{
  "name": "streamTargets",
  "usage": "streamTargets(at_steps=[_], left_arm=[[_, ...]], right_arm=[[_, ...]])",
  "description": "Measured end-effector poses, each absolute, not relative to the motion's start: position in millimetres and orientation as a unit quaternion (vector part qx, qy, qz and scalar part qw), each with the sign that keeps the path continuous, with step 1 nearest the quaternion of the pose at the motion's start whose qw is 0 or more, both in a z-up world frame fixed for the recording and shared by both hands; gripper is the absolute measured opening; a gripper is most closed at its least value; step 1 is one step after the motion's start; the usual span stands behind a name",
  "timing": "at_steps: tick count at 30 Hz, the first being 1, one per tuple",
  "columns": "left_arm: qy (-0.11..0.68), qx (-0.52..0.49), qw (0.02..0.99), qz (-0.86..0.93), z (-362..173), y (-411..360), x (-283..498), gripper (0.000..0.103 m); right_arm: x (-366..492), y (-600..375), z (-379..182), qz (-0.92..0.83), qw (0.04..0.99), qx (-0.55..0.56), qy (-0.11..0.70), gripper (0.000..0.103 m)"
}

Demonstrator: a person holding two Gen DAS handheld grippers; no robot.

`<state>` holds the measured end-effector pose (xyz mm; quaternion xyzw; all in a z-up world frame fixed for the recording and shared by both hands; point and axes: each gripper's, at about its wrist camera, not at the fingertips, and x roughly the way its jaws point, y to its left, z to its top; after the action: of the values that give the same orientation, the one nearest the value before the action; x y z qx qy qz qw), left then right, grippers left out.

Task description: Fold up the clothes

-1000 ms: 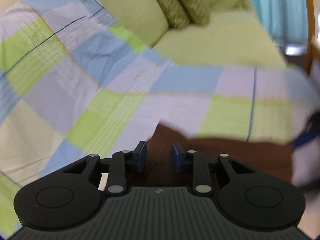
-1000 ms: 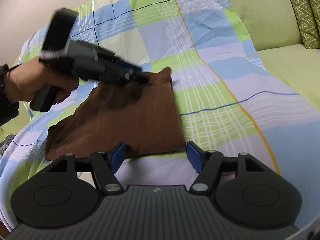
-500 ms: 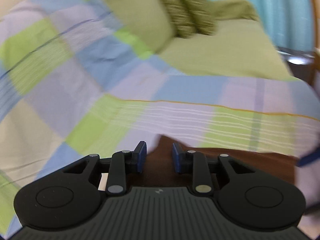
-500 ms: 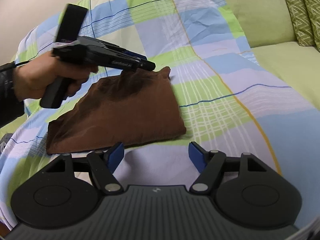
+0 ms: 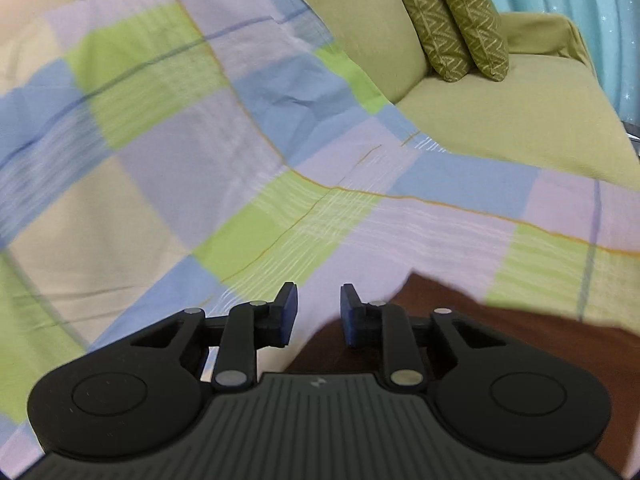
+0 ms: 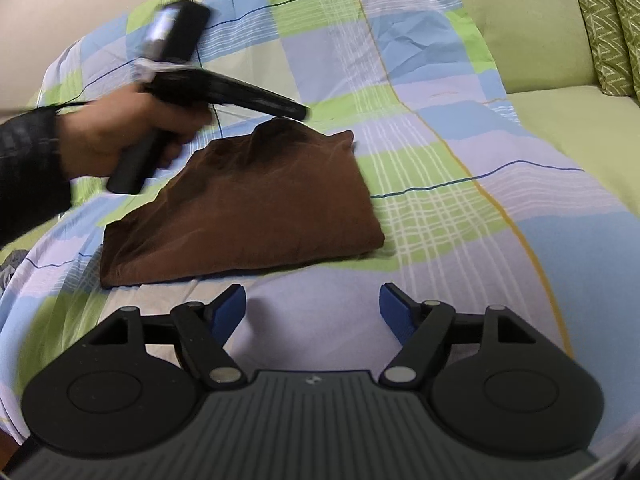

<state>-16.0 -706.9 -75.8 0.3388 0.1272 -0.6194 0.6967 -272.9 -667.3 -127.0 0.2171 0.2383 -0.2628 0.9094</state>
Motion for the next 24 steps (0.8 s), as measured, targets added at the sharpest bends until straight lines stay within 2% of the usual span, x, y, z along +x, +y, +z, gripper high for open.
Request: streamTargets(at_steps=[5, 7, 13, 16, 21, 22, 24], left_arm=[[0.158, 0.364, 0.701, -0.593, -103.7, -647.4, -1.5, 0.035], [0.193, 0.321, 0.720, -0.584, -111.6, -633.6, 22.7, 0.039], [0.198, 0.297, 0.760, -0.544, -90.3, -588.8, 28.0, 0.039], [0.206, 0.282, 0.752, -0.559, -80.0, -551.8, 14.9, 0.043], [0.138, 0.335, 0.714, -0.599, -83.4, -500.5, -46.3, 0.047], [0.110, 0.364, 0.702, -0.602, -95.0, -492.2, -65.8, 0.047], [0.108, 0.377, 0.694, -0.604, -102.2, -491.0, -75.5, 0.047]], right_arm=[[-267.6, -660.0, -125.8, -0.264, 0.907, 0.213, 0.249, 0.076], [-266.7, -656.1, -123.1, -0.261, 0.907, 0.211, 0.256, 0.076], [-287.1, -642.0, -111.8, -0.275, 0.901, 0.194, 0.273, 0.076], [-299.0, -637.4, -108.6, -0.285, 0.897, 0.194, 0.277, 0.076], [-299.0, -632.0, -98.4, -0.282, 0.901, 0.151, 0.292, 0.076], [-294.7, -631.2, -94.6, -0.276, 0.905, 0.128, 0.298, 0.076], [-281.0, -628.5, -86.1, -0.258, 0.912, 0.064, 0.313, 0.076]])
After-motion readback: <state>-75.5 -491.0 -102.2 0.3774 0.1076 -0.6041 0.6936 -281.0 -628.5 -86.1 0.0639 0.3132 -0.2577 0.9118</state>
